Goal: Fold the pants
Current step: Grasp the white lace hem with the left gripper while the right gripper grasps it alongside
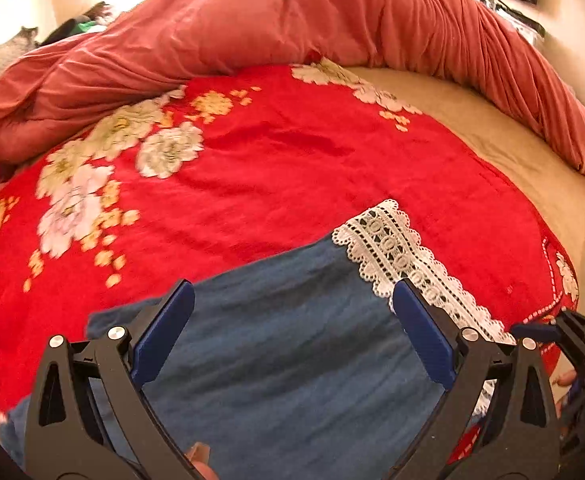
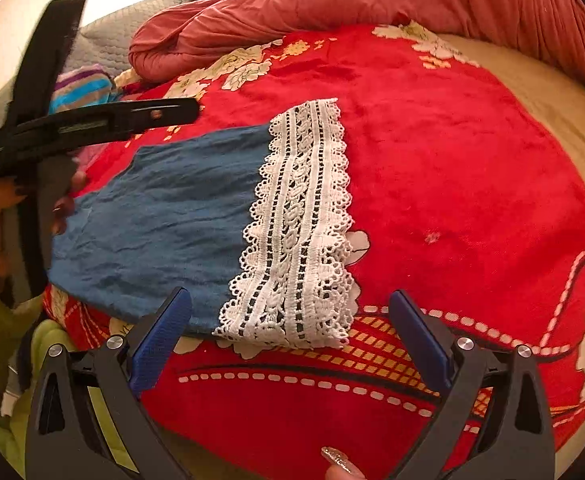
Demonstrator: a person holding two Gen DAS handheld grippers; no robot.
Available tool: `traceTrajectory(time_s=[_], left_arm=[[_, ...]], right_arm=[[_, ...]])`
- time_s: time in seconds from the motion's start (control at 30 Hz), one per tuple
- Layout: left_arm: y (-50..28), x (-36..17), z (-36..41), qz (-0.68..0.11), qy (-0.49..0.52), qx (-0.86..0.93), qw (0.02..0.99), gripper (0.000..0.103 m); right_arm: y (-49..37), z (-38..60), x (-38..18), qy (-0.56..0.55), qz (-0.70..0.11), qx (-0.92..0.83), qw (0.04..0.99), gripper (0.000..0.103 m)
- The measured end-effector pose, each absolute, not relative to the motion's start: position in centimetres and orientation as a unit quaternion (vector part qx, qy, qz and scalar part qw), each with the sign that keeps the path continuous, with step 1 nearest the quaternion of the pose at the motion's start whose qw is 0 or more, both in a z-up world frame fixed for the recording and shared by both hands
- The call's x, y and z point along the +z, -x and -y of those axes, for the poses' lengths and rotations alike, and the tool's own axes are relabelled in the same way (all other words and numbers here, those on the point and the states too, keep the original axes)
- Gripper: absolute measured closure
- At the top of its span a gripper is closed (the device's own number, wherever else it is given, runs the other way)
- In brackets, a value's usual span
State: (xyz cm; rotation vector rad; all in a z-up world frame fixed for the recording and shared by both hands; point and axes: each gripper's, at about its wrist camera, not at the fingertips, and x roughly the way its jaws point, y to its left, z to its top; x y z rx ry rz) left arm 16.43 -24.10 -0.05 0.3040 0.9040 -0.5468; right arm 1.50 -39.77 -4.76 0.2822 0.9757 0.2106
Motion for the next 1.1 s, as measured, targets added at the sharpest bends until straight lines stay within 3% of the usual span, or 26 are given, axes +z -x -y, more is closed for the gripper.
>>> traceTrajectory(time_s=[0.1,0.2,0.27,0.33,0.6,0.7,0.77,0.83,0.9,0.97,1.1], left_arm=[[-17.4,-0.8,25.4,-0.427,-0.160,-0.274,0.847,0.010],[-18.5,-1.5,26.5,-0.432,-0.170,-0.282,0.840,0.017],[-19.5,-2.3,27.1,-0.442,-0.173,-0.288,0.832,0.024],[-20.3,-3.0,27.3,-0.450,-0.172,-0.296,0.825,0.032],[-23.1,-6.8,26.9,-0.495,-0.123,-0.330,0.794,0.034],[-22.7,-7.1,27.4,-0.495,-0.122,-0.345,0.788,0.045],[-22.4,-7.1,27.8,-0.497,-0.113,-0.361,0.781,0.068],[-21.8,-7.1,28.3,-0.496,-0.114,-0.372,0.776,0.081],[-21.2,-7.3,28.9,-0.490,-0.135,-0.371,0.778,0.085],[-21.1,-7.4,29.1,-0.490,-0.138,-0.366,0.779,0.089],[-20.8,-6.7,28.6,-0.485,-0.133,-0.364,0.784,0.098]], right_arm=[[-1.7,39.7,-4.9,-0.140,-0.464,0.104,0.868,0.004],[-1.8,39.6,-4.7,-0.159,-0.457,0.131,0.865,0.006],[-2.1,39.5,-4.8,-0.164,-0.459,0.138,0.862,0.022],[-2.4,39.5,-5.1,-0.171,-0.460,0.137,0.861,0.023],[-3.7,39.5,-5.8,-0.189,-0.450,0.147,0.860,0.024],[-4.1,39.4,-5.9,-0.194,-0.446,0.149,0.861,0.032],[-4.4,39.4,-6.2,-0.199,-0.447,0.149,0.859,0.043],[-4.5,39.3,-6.2,-0.199,-0.447,0.147,0.860,0.048],[-4.6,39.2,-6.2,-0.196,-0.447,0.146,0.860,0.052],[-4.6,39.1,-6.2,-0.196,-0.448,0.149,0.860,0.068],[-5.0,38.7,-5.8,-0.204,-0.442,0.164,0.858,0.076]])
